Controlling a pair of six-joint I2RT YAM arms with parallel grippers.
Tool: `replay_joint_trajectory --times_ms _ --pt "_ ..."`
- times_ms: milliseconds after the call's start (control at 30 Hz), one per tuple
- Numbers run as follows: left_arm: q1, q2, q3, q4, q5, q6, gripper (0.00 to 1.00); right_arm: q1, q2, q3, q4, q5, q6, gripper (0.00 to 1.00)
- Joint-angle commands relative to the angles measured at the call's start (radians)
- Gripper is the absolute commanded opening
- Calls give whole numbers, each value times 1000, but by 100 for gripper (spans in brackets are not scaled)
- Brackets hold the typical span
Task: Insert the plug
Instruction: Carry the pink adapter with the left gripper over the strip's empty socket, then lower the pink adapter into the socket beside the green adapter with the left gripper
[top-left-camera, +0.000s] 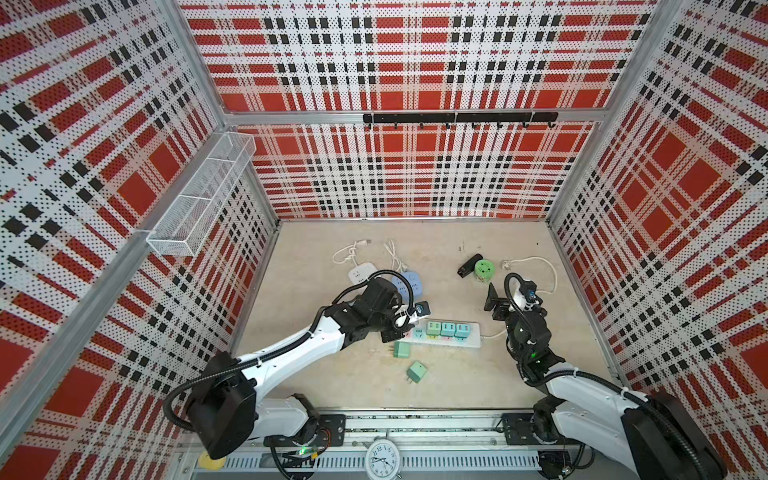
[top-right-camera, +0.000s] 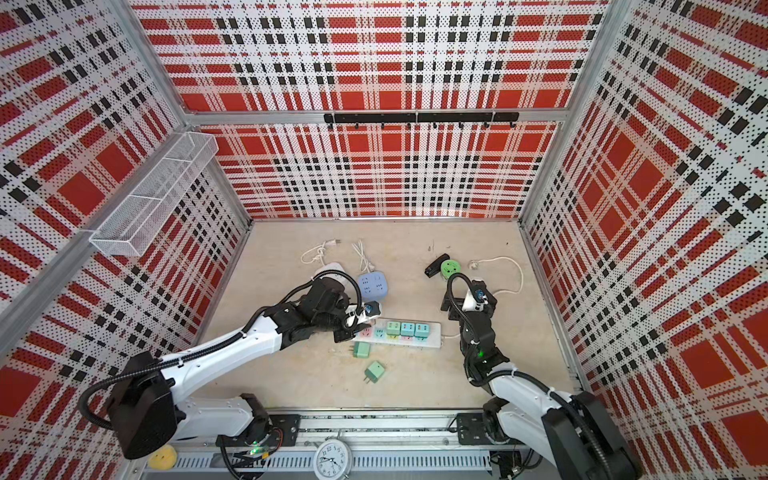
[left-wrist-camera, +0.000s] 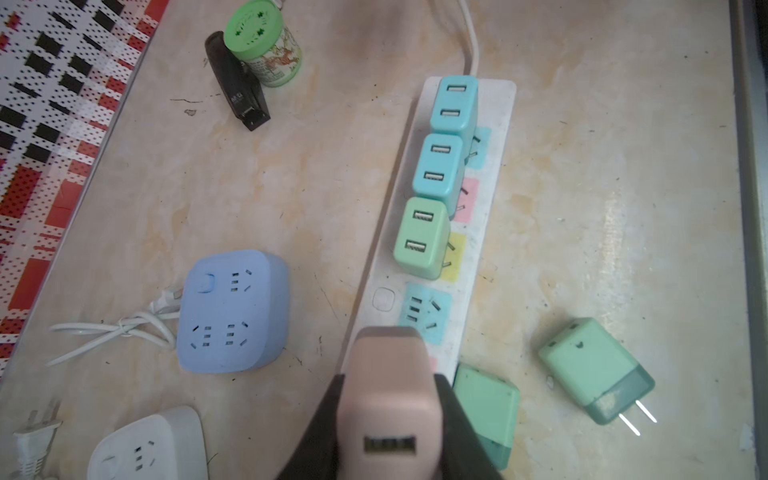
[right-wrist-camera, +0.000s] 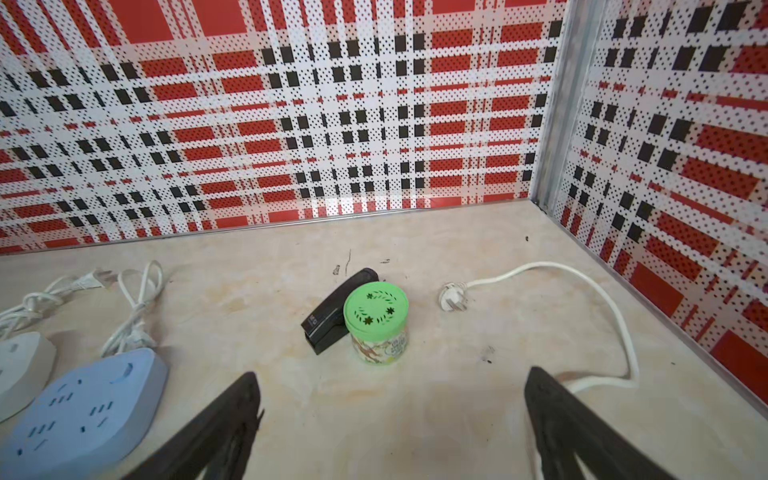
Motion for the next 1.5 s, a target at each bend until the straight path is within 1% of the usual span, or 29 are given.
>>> replay_joint_trajectory --times_ms 0,100,167,267,333,433,600,900,1100,1467 --pt "20 42 51 -20 79 87 0 -68 -9 -28 88 -76 90 100" --pt "19 99 78 -39 96 118 0 -137 17 -32 81 -123 171 100" --pt "20 137 97 -53 111 139 0 -157 63 -30 118 -141 192 100" --pt "18 197 124 -60 118 155 0 -158 122 -26 190 -184 168 100" --pt "17 231 144 -70 115 164 0 -158 130 -22 191 -200 160 100" --pt "17 275 172 -85 117 186 0 -158 114 -27 178 -190 167 100" --pt "9 336 230 -159 114 225 0 -158 122 -21 174 -188 168 100" --pt "9 382 266 -207 113 235 0 -158 130 -13 168 -196 165 100" --pt "-8 402 295 -250 120 224 0 -158 128 -14 168 -196 165 100" --pt "-11 430 312 -259 131 193 0 -158 122 -19 170 -199 163 100"
